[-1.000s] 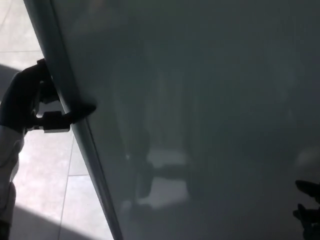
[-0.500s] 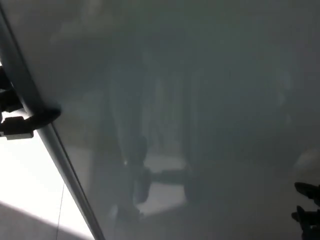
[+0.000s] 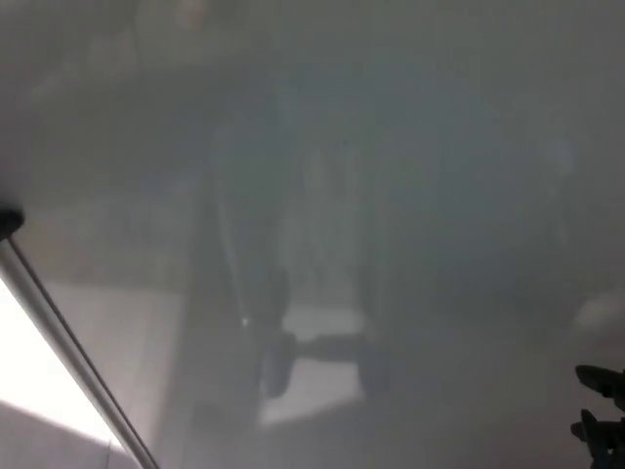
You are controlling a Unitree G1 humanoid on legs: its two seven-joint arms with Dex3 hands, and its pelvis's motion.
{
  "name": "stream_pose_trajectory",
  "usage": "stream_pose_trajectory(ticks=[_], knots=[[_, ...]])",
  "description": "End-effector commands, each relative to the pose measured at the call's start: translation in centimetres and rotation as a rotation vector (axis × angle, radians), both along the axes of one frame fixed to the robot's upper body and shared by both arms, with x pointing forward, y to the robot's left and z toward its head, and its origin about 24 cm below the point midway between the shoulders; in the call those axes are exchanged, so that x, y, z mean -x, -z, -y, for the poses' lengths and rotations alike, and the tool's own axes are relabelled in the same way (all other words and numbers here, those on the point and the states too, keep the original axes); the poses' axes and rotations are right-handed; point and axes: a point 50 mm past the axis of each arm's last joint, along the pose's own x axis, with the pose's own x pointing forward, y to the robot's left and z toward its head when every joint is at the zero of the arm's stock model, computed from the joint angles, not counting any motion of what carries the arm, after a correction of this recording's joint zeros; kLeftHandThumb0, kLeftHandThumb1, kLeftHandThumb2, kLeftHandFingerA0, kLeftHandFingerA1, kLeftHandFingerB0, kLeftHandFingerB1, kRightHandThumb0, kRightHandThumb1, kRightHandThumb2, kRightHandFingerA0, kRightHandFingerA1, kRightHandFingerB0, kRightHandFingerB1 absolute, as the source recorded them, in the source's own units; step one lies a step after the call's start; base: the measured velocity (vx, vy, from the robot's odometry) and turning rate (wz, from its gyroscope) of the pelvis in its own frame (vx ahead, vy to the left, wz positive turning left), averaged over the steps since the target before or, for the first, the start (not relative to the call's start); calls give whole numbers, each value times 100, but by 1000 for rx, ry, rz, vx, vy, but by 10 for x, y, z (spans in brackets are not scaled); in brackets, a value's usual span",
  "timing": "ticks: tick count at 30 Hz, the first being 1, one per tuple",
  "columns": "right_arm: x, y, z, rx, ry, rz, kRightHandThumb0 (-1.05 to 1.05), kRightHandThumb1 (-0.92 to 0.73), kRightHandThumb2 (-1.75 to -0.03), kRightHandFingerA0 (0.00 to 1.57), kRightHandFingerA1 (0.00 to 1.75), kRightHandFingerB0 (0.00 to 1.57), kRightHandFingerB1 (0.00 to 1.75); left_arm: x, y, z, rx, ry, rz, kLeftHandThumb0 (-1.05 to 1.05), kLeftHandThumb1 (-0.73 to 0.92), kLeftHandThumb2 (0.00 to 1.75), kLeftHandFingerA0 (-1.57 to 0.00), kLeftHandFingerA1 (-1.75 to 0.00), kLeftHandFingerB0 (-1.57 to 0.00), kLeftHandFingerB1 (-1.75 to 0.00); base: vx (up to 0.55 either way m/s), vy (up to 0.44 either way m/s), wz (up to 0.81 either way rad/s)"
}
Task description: A white board is being place on the right hand side and parallel to the robot and the robot uses its left hand to grab on the leftside of the whiteboard and drag the whiteboard from the right hand side to the left hand side
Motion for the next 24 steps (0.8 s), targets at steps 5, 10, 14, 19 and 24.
stream_pose_trajectory(ticks=[5, 10, 14, 19, 24], knots=[[4, 2, 3, -13, 24, -13, -50, -64, -105, 57, 65, 27, 52, 14, -45, -39, -27, -108, 190, -25, 60, 60, -86, -165, -81, -135, 0, 0, 0], [4, 4, 2, -10, 30, -16, -48, -64, -105, 57, 65, 28, 52, 25, -44, -57, -10, -153, 182, -27, 55, 60, -89, -161, -82, -136, 0, 0, 1], [3, 4, -1, -9, 24, -14, -50, -64, -105, 58, 65, 28, 52, 36, -43, -72, 11, -199, 183, -24, 56, 60, -87, -160, -82, -134, 0, 0, 0], [1, 2, -1, -17, 18, -10, -47, -63, -105, 56, 65, 27, 52, 46, -38, -86, 83, -256, 181, -26, 53, 58, -83, -161, -80, -133, 0, 0, 0], [7, 6, -1, -8, 17, -24, -47, -64, -105, 56, 65, 27, 52, 61, -30, -98, 103, -319, 146, -21, 57, 57, -77, -164, -77, -141, 0, 0, 0]])
